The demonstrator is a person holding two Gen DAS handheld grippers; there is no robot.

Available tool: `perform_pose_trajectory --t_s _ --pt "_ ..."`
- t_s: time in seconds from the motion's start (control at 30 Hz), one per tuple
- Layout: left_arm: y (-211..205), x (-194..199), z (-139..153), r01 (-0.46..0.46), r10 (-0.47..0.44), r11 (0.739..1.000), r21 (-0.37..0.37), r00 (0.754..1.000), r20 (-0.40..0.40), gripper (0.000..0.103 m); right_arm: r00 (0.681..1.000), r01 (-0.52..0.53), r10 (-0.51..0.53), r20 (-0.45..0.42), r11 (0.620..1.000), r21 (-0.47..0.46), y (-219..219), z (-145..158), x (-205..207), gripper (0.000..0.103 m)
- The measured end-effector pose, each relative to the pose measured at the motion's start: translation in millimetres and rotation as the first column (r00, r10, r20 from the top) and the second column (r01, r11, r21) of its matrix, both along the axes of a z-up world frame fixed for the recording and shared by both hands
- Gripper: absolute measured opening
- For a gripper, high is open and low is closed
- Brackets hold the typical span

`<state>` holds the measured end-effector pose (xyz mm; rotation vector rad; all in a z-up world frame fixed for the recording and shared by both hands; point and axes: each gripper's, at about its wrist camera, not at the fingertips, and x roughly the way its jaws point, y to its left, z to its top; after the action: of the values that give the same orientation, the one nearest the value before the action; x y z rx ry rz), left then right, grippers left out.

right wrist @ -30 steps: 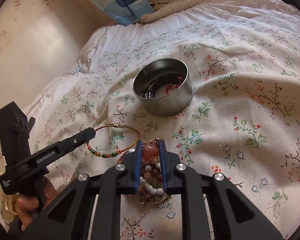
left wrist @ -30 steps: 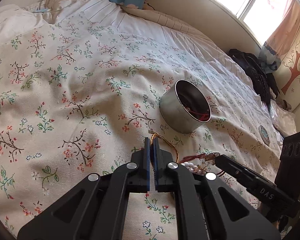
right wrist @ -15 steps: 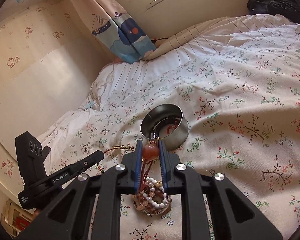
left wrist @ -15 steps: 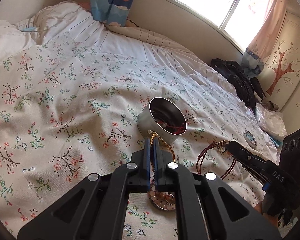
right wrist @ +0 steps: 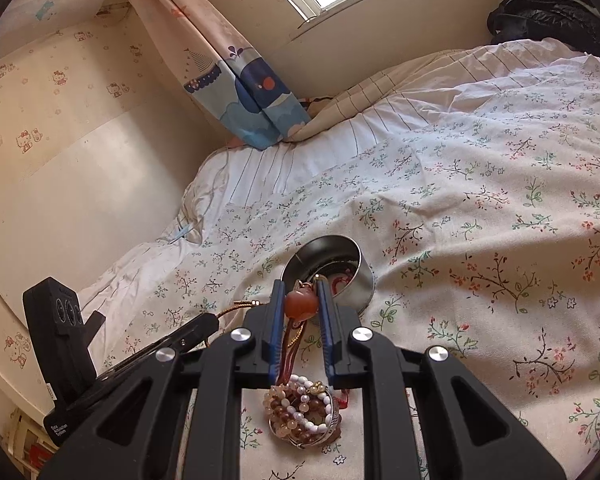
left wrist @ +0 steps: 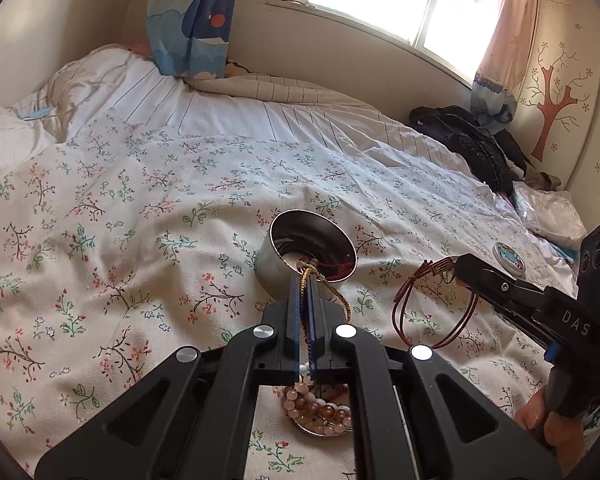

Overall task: Organize jewelry
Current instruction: 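Carry the gold bracelet in the left tool and beaded bracelet in the right tool over the tin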

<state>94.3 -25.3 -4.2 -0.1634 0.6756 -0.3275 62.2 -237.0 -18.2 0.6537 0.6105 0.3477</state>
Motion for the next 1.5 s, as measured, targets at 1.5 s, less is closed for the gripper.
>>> perform_pose_trajectory --t_s 1.5 --pt "-26.3 67.2 -10.0 -0.004 0.004 0.999 -0.054 1.000 0.004 0.003 0.997 0.045 -0.045 0.065 0.999 -0.002 2.7 7.4 67.3 0.018"
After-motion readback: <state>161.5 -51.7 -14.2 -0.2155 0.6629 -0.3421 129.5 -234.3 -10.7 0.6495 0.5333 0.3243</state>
